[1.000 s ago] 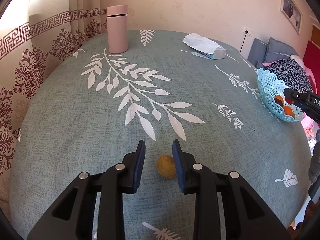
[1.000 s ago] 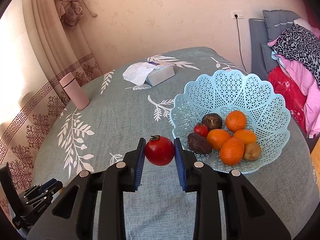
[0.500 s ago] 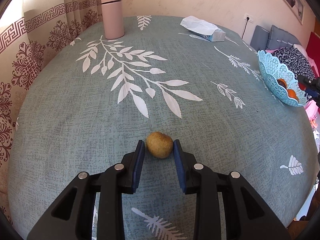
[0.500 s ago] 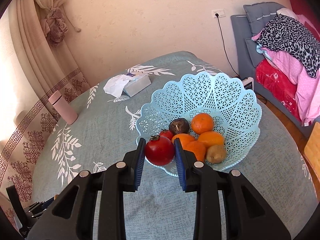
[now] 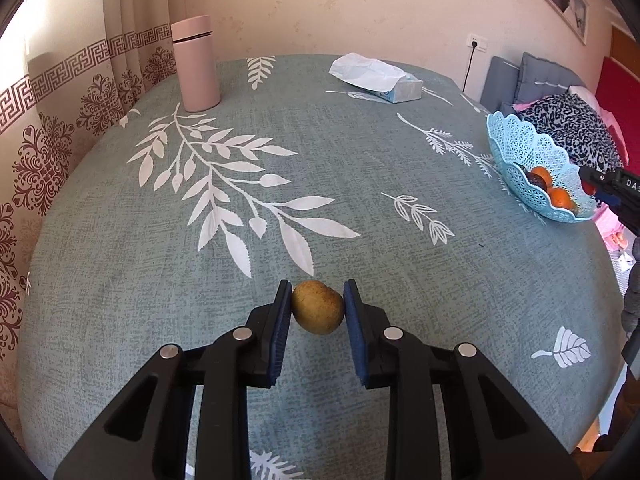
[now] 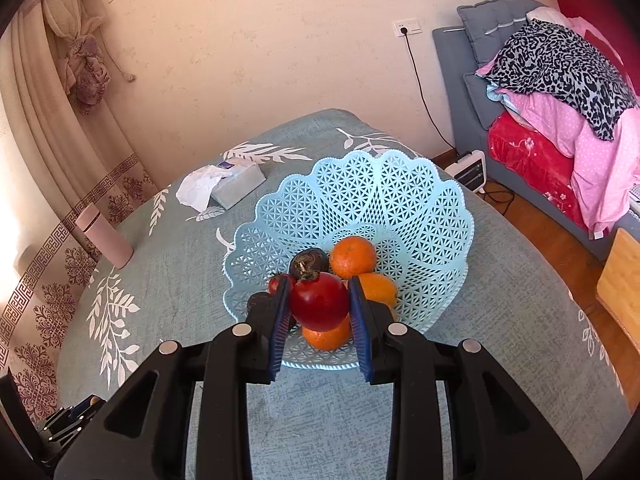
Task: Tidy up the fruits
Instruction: 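Carry the red tomato into the blue basket and open the right gripper, then lower the yellow fruit into the blue basket and open the left gripper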
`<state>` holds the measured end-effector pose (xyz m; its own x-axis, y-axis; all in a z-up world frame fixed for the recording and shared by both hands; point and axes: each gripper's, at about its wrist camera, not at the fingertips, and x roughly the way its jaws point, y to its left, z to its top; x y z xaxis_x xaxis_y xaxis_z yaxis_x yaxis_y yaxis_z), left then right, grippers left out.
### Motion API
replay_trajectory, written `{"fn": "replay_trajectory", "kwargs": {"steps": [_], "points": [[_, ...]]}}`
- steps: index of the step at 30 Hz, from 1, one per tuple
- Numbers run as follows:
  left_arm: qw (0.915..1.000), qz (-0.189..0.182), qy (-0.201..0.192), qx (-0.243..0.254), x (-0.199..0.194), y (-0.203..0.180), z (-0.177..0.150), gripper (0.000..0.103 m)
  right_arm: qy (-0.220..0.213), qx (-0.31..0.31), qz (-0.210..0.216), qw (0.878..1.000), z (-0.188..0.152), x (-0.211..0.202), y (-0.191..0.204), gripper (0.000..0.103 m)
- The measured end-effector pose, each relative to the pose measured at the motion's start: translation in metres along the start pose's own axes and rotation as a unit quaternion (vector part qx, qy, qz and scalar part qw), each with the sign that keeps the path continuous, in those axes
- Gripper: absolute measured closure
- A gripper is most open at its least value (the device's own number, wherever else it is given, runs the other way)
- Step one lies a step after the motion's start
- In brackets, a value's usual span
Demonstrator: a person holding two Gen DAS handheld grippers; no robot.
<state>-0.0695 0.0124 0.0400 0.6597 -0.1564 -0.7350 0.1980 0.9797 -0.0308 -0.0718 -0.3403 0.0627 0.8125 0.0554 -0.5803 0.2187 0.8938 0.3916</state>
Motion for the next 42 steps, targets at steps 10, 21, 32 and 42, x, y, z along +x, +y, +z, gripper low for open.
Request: {"fn": "replay_trajectory", "kwargs": {"steps": [10,21,32,42], "points": [[0.9997,-0.015,-0.013,0.015,-0.003,-0.020,0.012,0.076,-0.011,0.038,-0.018,0.999,0.003,0.001,-0.024,0.047],[0.9952,-0.066,-0.047,0.055,-0.006,-0.068,0.047,0.076,-0.018,0.052,-0.032,0.998,0.004,0.000,-0.032,0.047],[0.9802,-0.147,-0.059,0.119,0.018,-0.157,0.093,0.076,-0.039,0.064,-0.043,0.996,0.012,-0.013,-0.043,0.047],[0.9716,-0.188,-0.034,0.140,0.054,-0.212,0.117,0.076,-0.047,0.083,-0.045,0.994,0.020,-0.019,-0.057,0.047]]}}
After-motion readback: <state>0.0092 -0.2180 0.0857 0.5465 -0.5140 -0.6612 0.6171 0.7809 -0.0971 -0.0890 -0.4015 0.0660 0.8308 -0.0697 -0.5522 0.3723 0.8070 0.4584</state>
